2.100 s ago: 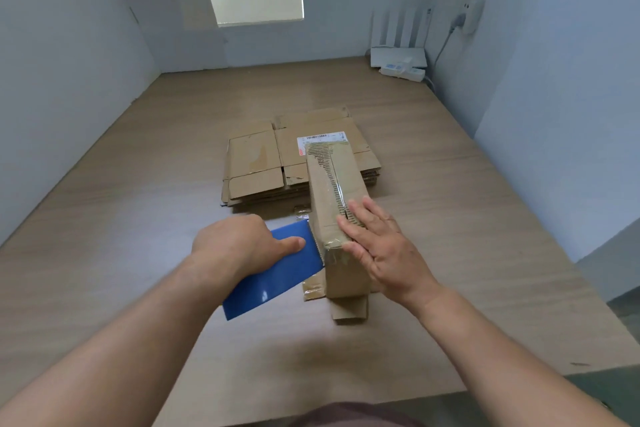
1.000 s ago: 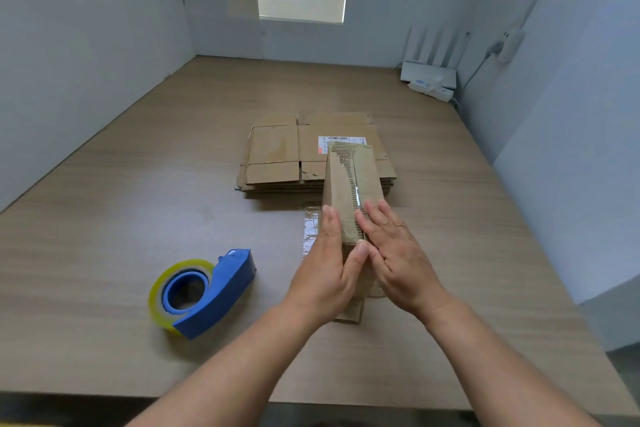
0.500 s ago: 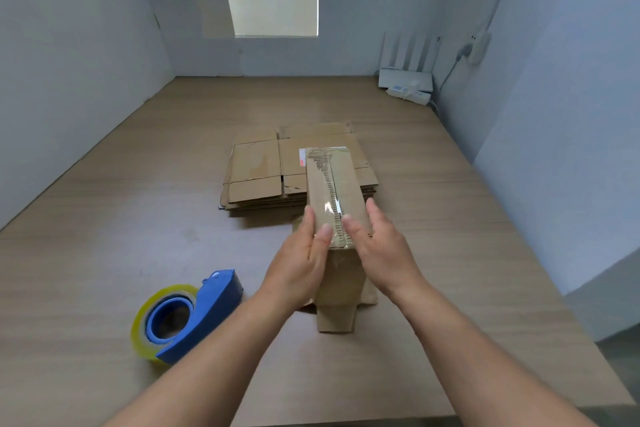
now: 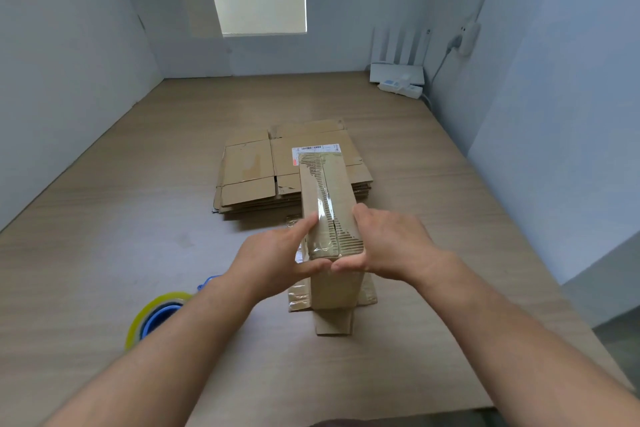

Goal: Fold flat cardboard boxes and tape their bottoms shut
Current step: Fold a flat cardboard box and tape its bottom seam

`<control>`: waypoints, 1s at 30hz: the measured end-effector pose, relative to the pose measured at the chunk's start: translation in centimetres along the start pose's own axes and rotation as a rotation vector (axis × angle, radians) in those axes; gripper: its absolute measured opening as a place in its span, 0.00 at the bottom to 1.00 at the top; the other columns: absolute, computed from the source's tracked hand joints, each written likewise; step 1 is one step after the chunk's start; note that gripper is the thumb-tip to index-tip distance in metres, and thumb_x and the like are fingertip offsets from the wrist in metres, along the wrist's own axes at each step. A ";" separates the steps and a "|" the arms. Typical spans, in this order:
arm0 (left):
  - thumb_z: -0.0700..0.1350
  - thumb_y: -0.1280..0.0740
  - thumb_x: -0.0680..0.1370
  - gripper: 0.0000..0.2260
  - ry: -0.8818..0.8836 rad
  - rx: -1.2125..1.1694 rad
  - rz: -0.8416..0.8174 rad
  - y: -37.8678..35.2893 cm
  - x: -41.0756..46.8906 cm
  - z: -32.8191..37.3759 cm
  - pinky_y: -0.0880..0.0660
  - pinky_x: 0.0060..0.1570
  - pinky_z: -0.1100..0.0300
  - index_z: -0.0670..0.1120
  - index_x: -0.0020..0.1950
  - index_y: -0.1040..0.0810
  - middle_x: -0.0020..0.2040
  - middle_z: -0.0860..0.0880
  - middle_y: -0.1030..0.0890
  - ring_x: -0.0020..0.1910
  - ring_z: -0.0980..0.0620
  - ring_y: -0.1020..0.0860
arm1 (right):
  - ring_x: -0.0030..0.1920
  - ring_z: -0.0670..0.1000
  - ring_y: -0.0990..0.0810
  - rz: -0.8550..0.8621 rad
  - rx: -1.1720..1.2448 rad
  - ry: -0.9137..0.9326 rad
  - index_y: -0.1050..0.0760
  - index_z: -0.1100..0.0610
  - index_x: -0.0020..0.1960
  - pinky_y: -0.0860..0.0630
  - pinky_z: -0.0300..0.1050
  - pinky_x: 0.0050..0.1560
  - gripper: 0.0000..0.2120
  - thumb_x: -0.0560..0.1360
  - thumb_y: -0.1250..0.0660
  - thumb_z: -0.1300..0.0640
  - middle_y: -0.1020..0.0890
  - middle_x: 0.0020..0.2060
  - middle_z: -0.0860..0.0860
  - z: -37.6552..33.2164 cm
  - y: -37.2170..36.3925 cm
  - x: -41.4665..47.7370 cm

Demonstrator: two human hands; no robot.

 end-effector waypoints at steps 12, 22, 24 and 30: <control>0.62 0.45 0.78 0.30 -0.218 -0.017 -0.125 0.7 -0.3 -0.7 0.31 0.59 0.62 0.70 0.69 0.64 0.76 0.58 0.39 0.70 0.55 0.34 | 0.70 0.53 0.34 -0.327 0.241 0.049 0.55 0.47 0.78 0.36 0.45 0.67 0.41 0.74 0.32 0.47 0.35 0.73 0.48 2.7 -1.0 -0.7; 0.67 0.44 0.76 0.33 -0.118 0.010 -0.088 0.2 -0.8 -0.2 0.32 0.63 0.59 0.64 0.75 0.59 0.78 0.59 0.49 0.74 0.56 0.40 | 0.71 0.48 0.34 -0.341 0.312 0.049 0.50 0.45 0.77 0.37 0.41 0.69 0.36 0.76 0.36 0.57 0.33 0.72 0.45 2.6 -0.6 -0.8; 0.65 0.43 0.77 0.32 -0.095 -0.071 -0.096 0.0 -1.4 -0.8 0.33 0.64 0.61 0.66 0.72 0.62 0.77 0.62 0.48 0.74 0.58 0.41 | 0.70 0.46 0.34 -0.350 0.345 0.055 0.46 0.44 0.76 0.37 0.41 0.69 0.34 0.75 0.37 0.60 0.31 0.70 0.43 2.5 -0.3 -0.7; 0.54 0.37 0.79 0.21 0.099 -0.390 0.059 -0.7 -3.6 -2.2 0.28 0.59 0.60 0.56 0.73 0.33 0.63 0.56 0.23 0.61 0.54 0.24 | 0.67 0.41 0.31 -0.307 0.383 0.112 0.40 0.47 0.75 0.35 0.33 0.63 0.35 0.72 0.31 0.57 0.27 0.67 0.41 1.5 -0.2 -0.3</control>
Point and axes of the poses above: each hand's wrist, its own x-axis towards the middle knuckle, its own y-axis out of the back of the hand, z = x × y, the point moved 7 cm from there along x, towards the middle knuckle
